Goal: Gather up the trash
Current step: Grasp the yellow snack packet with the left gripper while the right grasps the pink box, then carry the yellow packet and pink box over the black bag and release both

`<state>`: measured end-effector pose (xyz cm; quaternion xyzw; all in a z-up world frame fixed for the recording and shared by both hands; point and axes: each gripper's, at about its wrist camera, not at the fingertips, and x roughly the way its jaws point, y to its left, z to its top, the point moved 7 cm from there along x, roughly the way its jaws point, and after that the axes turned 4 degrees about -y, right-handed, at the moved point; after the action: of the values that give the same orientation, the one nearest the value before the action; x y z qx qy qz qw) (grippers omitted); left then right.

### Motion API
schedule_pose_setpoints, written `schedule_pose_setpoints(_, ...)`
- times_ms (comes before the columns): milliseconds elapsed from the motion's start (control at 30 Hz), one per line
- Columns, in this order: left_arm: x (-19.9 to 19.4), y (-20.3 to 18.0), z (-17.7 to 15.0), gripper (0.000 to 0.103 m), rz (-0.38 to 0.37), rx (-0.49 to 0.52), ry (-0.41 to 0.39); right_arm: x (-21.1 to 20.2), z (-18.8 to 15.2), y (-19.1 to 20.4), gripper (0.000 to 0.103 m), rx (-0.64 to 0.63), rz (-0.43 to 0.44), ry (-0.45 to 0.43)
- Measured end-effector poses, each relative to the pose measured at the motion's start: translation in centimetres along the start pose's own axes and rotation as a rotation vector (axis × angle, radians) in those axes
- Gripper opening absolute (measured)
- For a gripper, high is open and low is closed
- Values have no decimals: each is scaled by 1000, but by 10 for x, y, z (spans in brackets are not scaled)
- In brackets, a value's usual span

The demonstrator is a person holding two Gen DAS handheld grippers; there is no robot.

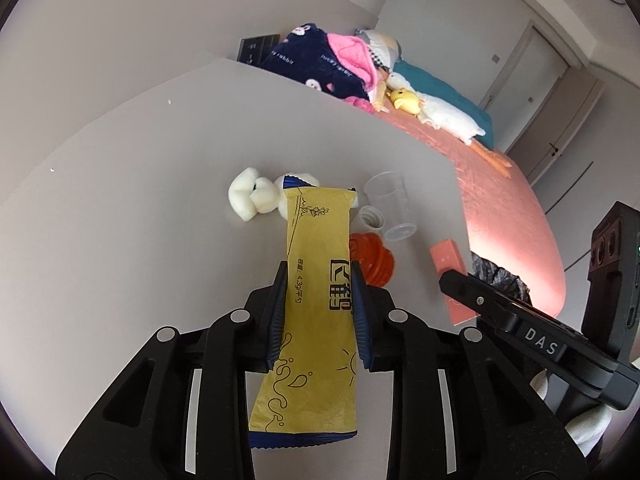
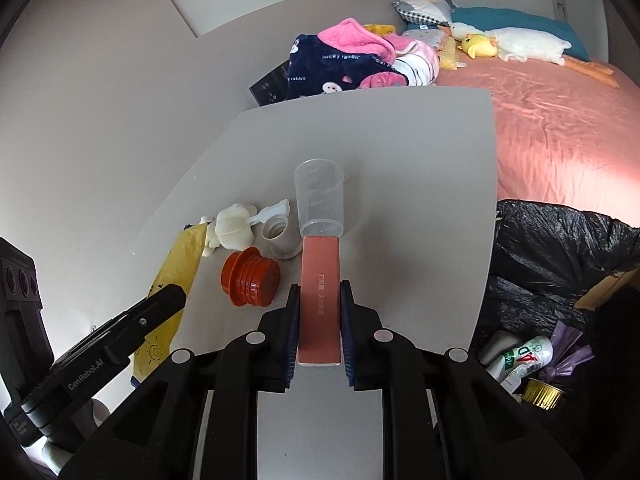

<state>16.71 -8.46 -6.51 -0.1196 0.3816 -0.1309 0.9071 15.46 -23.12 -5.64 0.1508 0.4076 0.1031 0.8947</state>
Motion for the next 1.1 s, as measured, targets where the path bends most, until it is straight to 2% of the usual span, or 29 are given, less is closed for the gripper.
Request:
schedule_pose_setpoints(300, -12, -38, 5, 28, -49, 79, -25, -36, 8, -21, 20, 40, -17, -69)
schedule_pose_setpoints(1100, 0, -132, -10, 28, -177, 209, 6, -105, 12, -86, 20, 116, -95, -179)
